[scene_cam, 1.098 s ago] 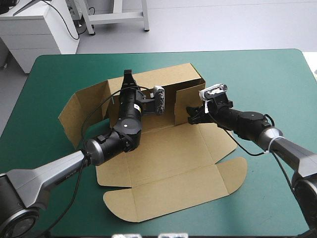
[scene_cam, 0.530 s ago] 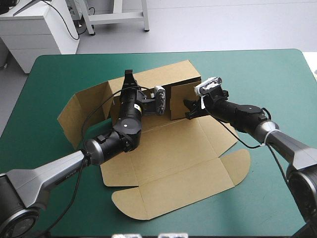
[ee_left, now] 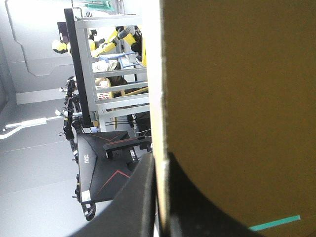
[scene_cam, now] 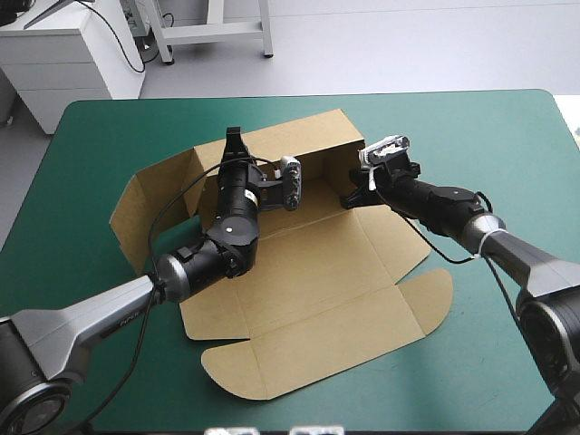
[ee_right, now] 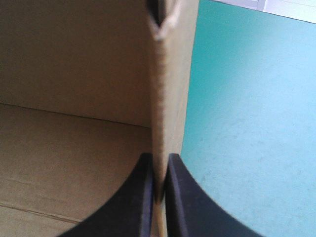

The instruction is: Fold the box

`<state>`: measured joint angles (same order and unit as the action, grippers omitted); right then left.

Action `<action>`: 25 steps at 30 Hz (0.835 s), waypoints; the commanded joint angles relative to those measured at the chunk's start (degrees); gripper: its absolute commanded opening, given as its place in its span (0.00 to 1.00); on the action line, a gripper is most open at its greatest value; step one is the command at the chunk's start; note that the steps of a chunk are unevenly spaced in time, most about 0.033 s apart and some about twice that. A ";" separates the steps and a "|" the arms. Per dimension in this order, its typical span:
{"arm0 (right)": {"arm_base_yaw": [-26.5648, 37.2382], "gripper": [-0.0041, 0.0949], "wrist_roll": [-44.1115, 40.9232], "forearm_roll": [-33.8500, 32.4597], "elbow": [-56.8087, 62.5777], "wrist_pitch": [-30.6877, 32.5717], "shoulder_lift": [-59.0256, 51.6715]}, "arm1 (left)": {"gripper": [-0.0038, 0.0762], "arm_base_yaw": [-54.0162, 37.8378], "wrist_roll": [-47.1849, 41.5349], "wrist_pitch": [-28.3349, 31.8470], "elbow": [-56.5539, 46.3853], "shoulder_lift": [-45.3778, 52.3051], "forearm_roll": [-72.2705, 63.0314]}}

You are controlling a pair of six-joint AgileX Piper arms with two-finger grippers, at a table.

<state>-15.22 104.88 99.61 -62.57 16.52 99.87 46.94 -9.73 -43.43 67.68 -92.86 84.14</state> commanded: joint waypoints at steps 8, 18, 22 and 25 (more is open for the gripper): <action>-0.45 0.18 -0.06 1.59 -1.55 7.57 -1.88 | 0.04 0.52 -0.63 1.47 1.88 2.44 2.93; -0.45 0.83 0.46 1.85 -2.26 5.09 -1.88 | 0.04 0.52 -0.63 1.43 1.88 2.44 2.93; -0.45 0.82 2.37 1.83 -3.43 4.73 -1.74 | 0.04 0.52 -0.63 1.69 1.88 2.44 2.93; -0.45 0.82 2.53 1.83 -5.26 4.73 -0.60 | 0.04 0.52 -0.63 1.93 1.88 2.44 2.93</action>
<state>-15.69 106.41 99.00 -64.69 19.49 100.93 46.94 -9.73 -41.95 67.70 -92.86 84.37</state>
